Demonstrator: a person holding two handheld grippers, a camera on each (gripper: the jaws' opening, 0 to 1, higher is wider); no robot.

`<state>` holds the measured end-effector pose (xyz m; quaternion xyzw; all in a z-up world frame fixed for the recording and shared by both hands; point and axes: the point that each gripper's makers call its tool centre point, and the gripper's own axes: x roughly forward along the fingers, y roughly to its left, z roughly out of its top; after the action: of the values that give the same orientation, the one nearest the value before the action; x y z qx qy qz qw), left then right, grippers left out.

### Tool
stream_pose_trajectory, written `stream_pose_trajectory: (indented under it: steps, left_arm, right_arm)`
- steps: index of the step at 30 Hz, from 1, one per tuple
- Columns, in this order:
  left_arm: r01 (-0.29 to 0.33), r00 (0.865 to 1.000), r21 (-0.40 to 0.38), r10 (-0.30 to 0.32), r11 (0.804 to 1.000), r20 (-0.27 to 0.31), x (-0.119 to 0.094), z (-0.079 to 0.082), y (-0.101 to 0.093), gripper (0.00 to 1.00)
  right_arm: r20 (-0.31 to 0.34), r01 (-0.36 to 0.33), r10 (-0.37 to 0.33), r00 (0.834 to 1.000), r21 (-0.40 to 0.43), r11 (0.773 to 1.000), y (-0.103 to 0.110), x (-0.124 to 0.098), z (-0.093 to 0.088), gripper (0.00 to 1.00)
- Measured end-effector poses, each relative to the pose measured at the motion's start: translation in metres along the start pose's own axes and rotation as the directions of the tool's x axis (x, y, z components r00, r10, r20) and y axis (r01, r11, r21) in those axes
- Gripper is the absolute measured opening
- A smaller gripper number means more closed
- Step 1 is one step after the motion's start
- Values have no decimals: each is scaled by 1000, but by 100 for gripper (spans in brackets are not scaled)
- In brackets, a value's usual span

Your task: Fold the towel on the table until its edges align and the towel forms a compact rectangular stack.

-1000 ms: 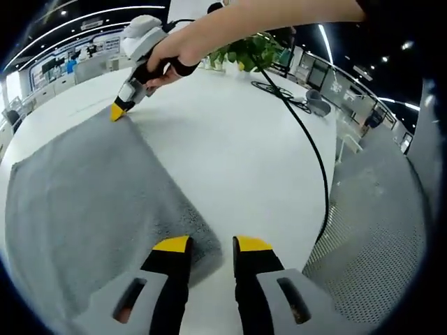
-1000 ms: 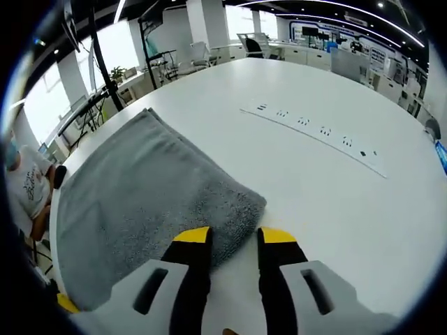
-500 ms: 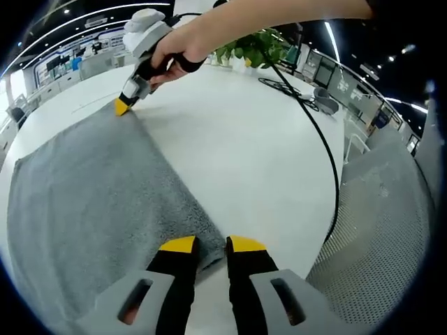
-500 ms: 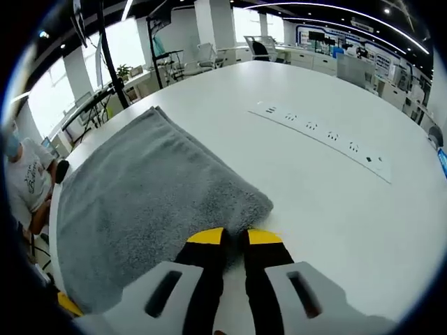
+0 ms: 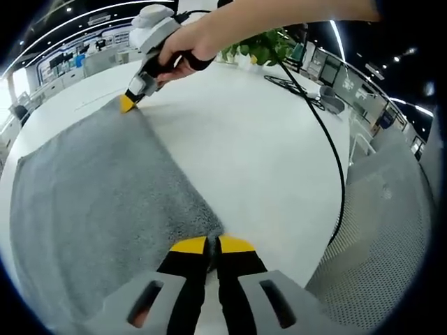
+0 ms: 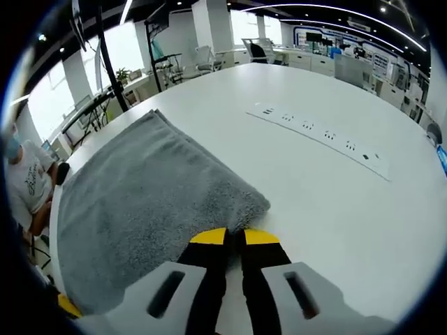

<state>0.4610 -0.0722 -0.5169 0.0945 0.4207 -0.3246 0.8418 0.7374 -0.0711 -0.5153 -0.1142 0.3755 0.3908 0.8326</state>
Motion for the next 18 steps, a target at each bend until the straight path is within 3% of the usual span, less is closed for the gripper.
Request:
stream_pose_trajectory:
  steps: [5, 10, 18]
  left_arm:
    - [50, 999, 40, -49, 998, -14, 5, 5, -15, 4]
    - [92, 996, -4, -92, 996, 3, 8, 16, -33, 4]
    - [137, 990, 50, -138, 989, 10, 16, 30, -64, 4]
  right_arm:
    - [-3, -8, 8, 1000, 2, 1000, -4, -9, -8, 4]
    - [-10, -5, 5, 1000, -18, 1000, -16, -12, -14, 4]
    - [-8, -12, 12, 1000, -12, 1000, -29, -33, -30, 3]
